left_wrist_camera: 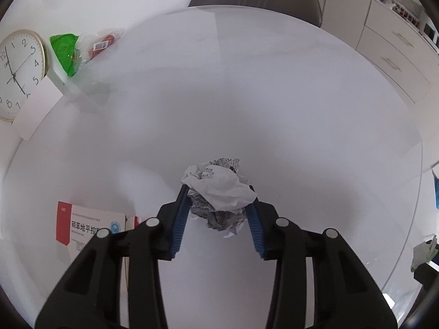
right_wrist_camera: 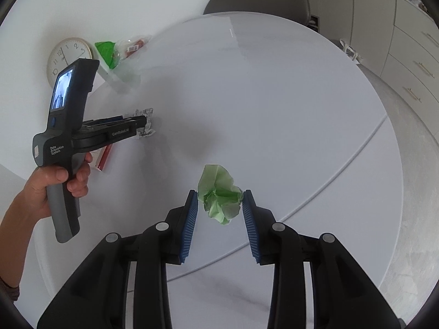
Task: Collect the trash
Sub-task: 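Carry the silver foil and green paper to the wastebasket and release both, then grasp the red-and-white medicine box with the right tool, then carry the medicine box over the wastebasket and open the right tool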
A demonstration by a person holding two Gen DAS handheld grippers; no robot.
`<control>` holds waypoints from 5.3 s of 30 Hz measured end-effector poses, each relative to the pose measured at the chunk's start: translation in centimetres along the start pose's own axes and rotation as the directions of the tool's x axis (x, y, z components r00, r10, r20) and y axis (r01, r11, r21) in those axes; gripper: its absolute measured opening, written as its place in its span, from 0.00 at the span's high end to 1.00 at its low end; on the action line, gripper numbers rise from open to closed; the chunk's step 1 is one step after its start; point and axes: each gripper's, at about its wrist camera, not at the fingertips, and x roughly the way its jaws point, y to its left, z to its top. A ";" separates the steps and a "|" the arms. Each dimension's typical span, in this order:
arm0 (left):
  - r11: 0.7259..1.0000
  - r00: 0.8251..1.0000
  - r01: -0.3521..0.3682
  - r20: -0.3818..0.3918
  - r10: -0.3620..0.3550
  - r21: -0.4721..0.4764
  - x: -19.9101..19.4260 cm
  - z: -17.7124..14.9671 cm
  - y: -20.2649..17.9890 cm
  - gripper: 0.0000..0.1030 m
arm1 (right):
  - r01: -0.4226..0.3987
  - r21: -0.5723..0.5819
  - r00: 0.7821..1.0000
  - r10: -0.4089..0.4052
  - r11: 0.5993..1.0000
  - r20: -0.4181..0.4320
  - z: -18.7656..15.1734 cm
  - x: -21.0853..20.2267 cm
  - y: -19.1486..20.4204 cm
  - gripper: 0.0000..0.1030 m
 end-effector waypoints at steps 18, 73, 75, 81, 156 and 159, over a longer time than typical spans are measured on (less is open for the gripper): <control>0.965 0.980 0.196 0.007 -0.200 0.177 -17.5 -13.4 -14.3 0.62 | 0.085 0.144 0.996 -0.087 0.986 0.009 -14.2 -13.4 -6.5 0.65; 0.762 0.884 0.467 -0.229 -0.407 0.449 -23.6 -30.3 -35.8 0.30 | 0.377 0.380 0.923 -0.309 0.845 -0.230 -34.8 -15.1 -21.8 0.10; 0.798 0.896 0.444 -0.174 -0.409 0.407 -24.7 -28.6 -33.7 0.29 | 0.354 0.370 0.933 -0.297 0.859 -0.202 -33.2 -15.6 -20.9 0.10; 0.912 0.948 0.301 0.017 -0.318 0.277 -26.9 -23.5 -25.1 0.23 | 0.256 0.205 0.966 -0.241 0.945 -0.093 -24.1 -15.0 -14.2 0.10; 0.915 0.990 0.110 -0.038 -0.136 -0.389 -34.9 -33.3 -13.4 0.13 | -0.066 -0.380 0.979 -0.013 0.923 -0.202 -20.3 -15.9 -3.7 0.15; 0.924 0.989 0.114 -0.042 -0.139 -0.364 -36.1 -34.4 -16.2 0.13 | -0.028 -0.336 0.973 -0.051 0.942 -0.226 -23.2 -15.2 -6.9 0.15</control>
